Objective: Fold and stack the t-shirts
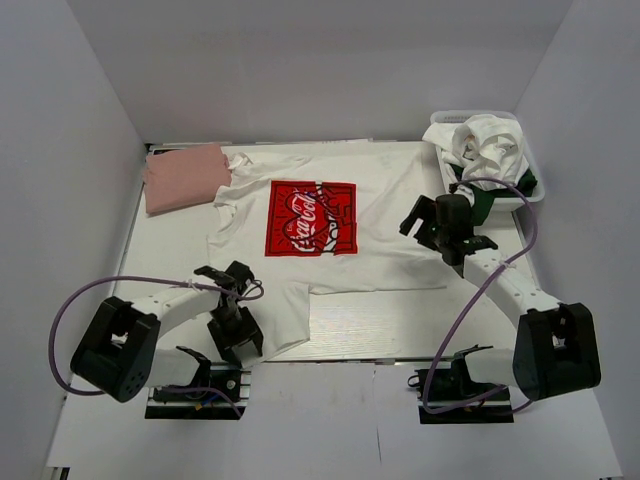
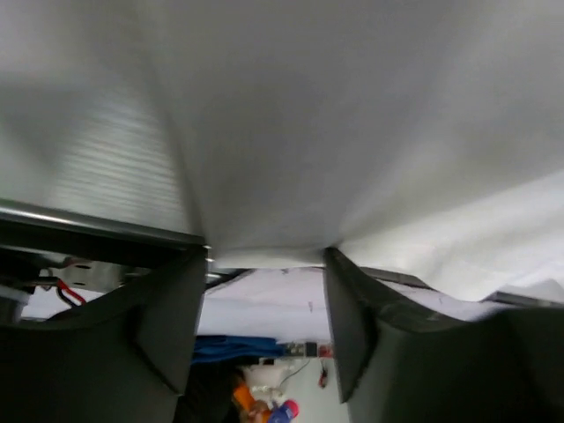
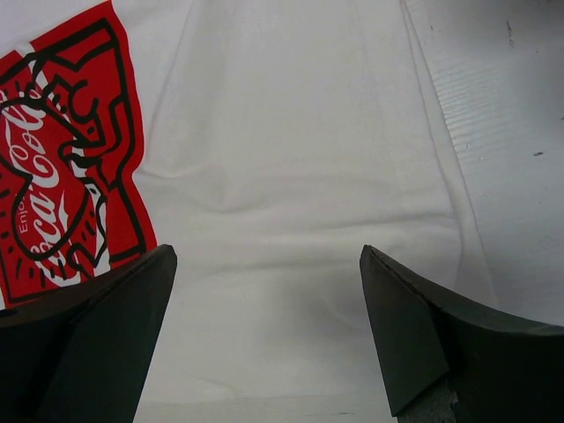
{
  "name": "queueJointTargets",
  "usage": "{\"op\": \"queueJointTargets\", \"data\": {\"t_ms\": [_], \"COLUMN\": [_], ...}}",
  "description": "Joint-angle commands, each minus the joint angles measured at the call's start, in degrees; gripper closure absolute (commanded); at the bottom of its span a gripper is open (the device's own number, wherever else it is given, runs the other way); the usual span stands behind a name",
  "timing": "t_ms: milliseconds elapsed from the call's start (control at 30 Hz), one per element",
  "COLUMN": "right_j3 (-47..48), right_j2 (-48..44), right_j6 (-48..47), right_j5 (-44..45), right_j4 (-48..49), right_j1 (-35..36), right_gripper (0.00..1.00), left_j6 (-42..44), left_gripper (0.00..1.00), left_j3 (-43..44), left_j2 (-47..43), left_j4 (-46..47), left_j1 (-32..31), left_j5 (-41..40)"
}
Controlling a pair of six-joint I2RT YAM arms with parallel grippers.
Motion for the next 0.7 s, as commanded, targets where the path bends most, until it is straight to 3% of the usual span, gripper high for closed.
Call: {"op": "queueJointTargets", "data": {"t_ms": [0, 67, 133, 167, 433, 667], "right_j3": [-1.9, -3.6, -5.1, -6.1, -12.6, -14.2], "right_j2": [-2.6, -4.2, -7.1, -8.0, -21.1, -14.5], "right_j6": [1.4, 1.9, 1.9, 2.1, 3.4, 1.4], "right_j5": [-1.0, -1.1, -0.6, 1.2, 6.2, 2.6], "right_j4": [1.4, -0.2, -4.0, -5.4, -19.4, -17.3], "right_j1": [-0.8, -1.0, -1.5, -1.5, -3.2, -5.2], "right_gripper": [0.1, 0.1, 0.1, 0.1, 0.11, 0.15], "left_j6": [-2.2, -2.2, -2.2, -1.6, -1.1, -1.1], "left_gripper": [0.37, 0.49, 0.85, 0.98, 1.0, 1.0], "left_j3": [-1.5, 1.6, 3.7, 3.7, 3.3, 2.0], "left_j2": [4.7, 6.1, 7.2, 7.8, 2.9, -5.2], "left_j4": [5.2, 5.2, 6.3, 6.3, 3.8, 1.4], "left_j1": [-1.9, -2.4, -2.4, -2.9, -3.5, -3.5], "left_j5": [-6.6, -8.1, -8.1, -7.5, -6.3, -5.2]}}
